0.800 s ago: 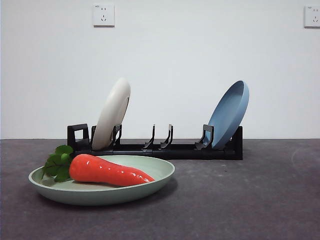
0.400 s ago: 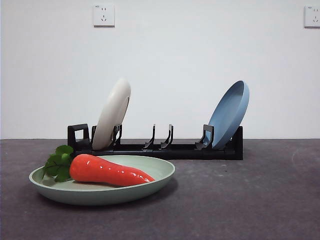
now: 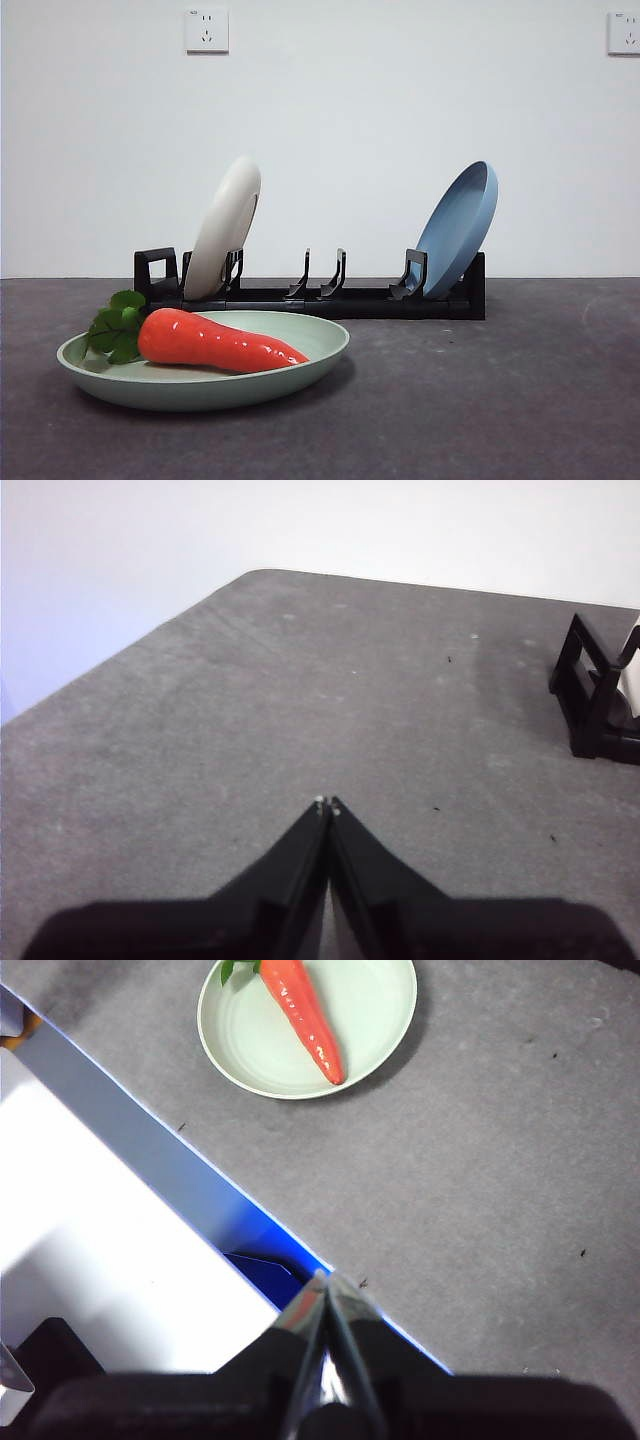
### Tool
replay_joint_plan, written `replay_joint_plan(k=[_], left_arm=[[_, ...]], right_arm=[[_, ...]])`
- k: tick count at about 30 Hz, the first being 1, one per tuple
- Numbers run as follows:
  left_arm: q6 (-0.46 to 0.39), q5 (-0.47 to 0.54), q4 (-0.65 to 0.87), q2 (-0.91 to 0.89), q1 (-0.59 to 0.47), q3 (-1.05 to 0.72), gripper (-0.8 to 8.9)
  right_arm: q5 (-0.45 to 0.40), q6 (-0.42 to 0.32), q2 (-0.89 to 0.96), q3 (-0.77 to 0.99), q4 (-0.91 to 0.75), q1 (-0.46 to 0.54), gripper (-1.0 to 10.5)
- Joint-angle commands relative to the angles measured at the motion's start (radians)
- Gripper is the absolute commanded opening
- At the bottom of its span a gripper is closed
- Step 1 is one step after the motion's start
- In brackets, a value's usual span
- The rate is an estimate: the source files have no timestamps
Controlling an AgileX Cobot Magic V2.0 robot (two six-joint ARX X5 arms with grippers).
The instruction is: Take the green plate from the plate rack,put the plate on the table,take the carrot from the table,put the carrot in the plate
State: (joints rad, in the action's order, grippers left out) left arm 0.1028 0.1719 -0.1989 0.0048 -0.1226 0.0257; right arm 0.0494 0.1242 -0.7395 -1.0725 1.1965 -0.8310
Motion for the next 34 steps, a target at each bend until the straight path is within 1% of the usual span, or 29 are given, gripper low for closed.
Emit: replay_joint_plan(k=[1,19,22,24,26,28,30,32,34], left_arm=[[0.014,0.004,0.002,-0.003,-0.003,-0.013,-0.03],[0.014,0.004,0.002,-0.003,-0.003,-0.013,-0.03],[0.014,0.004,0.002,-0.003,-0.003,-0.013,-0.03],[0.014,0.004,0.002,-0.003,-0.003,-0.013,-0.03],[0.014,0.004,0.002,-0.003,-0.003,-0.013,-0.03],[0.014,0.005,0.002,-0.003,-0.003,-0.013,-0.03],[0.014,0.004,0.002,-0.003,-0.003,-0.013,-0.03],[0.014,0.004,0.002,-0.003,-0.003,-0.013,-0.03],[0.014,0.005,0.002,-0.003,-0.003,-0.013,-0.03]], right_arm=[[-0.003,0.009,0.001,0.005,-0.005,-0.001,0.0],[-0.003,0.009,0.001,0.005,-0.006,-0.001,0.0],[-0.048,0.006,0.013,0.004,-0.009,0.022,0.0],[-0.055,0.006,0.029,0.005,-0.009,0.065,0.0],[-0.025,0.006,0.049,0.005,-0.008,0.141,0.0],[0.005,0.003,0.074,0.005,-0.012,0.232,0.0],[0.003,0.002,0.102,0.005,-0.018,0.334,0.0],[0.001,-0.015,0.136,0.019,-0.069,0.444,0.0],[0.006,-0.047,0.186,0.059,-0.176,0.535,0.0]])
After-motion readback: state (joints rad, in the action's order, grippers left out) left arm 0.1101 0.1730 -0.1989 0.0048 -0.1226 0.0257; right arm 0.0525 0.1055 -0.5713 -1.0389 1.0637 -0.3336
